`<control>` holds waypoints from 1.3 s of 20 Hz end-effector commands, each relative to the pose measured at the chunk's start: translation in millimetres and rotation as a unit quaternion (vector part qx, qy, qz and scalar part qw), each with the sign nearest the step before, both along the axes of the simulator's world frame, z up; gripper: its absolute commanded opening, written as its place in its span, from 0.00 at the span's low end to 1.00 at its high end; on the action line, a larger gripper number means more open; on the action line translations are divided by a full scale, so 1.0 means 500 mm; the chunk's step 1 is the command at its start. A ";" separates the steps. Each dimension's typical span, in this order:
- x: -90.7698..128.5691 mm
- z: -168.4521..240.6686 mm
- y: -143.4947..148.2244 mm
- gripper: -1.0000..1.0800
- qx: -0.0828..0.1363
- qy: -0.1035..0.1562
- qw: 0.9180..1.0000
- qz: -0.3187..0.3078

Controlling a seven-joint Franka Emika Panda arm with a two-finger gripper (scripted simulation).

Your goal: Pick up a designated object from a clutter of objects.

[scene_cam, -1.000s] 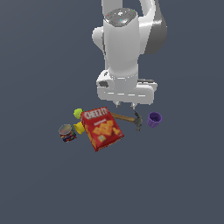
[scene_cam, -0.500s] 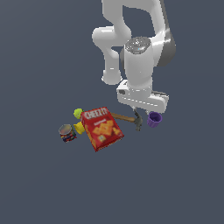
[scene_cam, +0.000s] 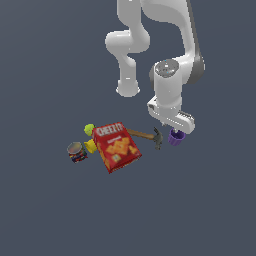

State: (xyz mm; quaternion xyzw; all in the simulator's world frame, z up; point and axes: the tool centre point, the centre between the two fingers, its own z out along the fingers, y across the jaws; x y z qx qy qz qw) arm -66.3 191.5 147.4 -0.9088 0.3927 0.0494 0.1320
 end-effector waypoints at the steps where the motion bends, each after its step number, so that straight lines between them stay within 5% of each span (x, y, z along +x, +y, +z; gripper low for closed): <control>1: -0.023 -0.025 0.022 0.62 0.004 0.011 0.999 -0.035; 13: -0.096 -0.092 0.069 0.62 0.007 0.042 0.990 -0.135; 26: -0.104 -0.121 0.078 0.62 0.006 0.045 0.989 -0.143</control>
